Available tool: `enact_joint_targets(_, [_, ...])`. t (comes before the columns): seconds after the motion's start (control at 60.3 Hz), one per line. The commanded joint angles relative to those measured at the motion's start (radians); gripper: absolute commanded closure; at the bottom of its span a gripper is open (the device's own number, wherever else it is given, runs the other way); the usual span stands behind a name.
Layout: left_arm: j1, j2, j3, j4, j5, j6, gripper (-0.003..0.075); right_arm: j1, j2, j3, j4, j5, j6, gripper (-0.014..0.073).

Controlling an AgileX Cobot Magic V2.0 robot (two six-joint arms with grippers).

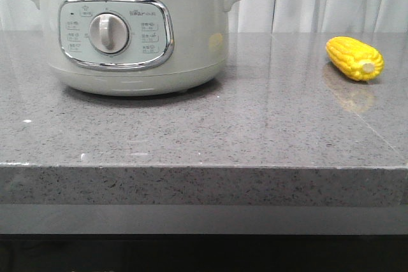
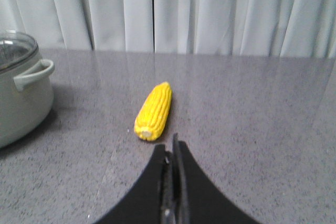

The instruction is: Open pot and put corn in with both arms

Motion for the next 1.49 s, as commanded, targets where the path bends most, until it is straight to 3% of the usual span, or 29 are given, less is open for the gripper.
enact_joint_targets(0.0, [-0.006, 0.079, -0.074, -0.007, -0.026, -0.012, 0.0741, -0.003, 0.085, -0.096, -0.012, 0.011, -0.006, 0.0662])
enact_joint_targets(0.415, [-0.006, 0.262, -0.079, -0.006, -0.050, -0.012, 0.0739, -0.003, 0.258, -0.125, -0.012, -0.030, -0.006, 0.0652])
enact_joint_targets(0.498, [-0.006, 0.295, -0.079, -0.006, -0.052, -0.012, 0.0720, -0.003, 0.277, -0.125, -0.012, -0.029, -0.006, 0.0570])
enact_joint_targets(0.597, [-0.006, 0.324, -0.079, -0.004, -0.070, 0.015, 0.0591, -0.003, 0.294, -0.125, -0.012, -0.029, -0.006, 0.0355])
enact_joint_targets(0.663, [-0.006, 0.345, -0.079, -0.004, -0.090, 0.022, 0.0421, -0.003, 0.303, -0.125, -0.012, -0.029, -0.006, 0.0158])
enact_joint_targets(0.713, [-0.006, 0.355, -0.079, -0.004, -0.102, 0.049, 0.0289, -0.003, 0.306, -0.125, -0.012, -0.028, -0.006, 0.0059])
enact_joint_targets(0.796, [-0.006, 0.378, -0.079, -0.005, -0.138, 0.059, 0.0168, -0.003, 0.306, -0.125, -0.012, -0.028, -0.006, -0.0033])
enact_joint_targets(0.962, [-0.050, 0.438, -0.081, -0.034, -0.222, 0.064, 0.0157, -0.003, 0.306, -0.125, -0.012, -0.029, -0.006, -0.0040])
enact_joint_targets(1.227, [-0.267, 0.557, -0.094, -0.034, -0.404, 0.064, 0.0157, -0.003, 0.306, -0.125, -0.012, -0.029, -0.006, -0.0040])
enact_joint_targets(1.476, [-0.402, 0.720, -0.180, -0.034, -0.543, 0.064, 0.0157, -0.003, 0.306, -0.125, -0.012, -0.028, -0.006, -0.0040])
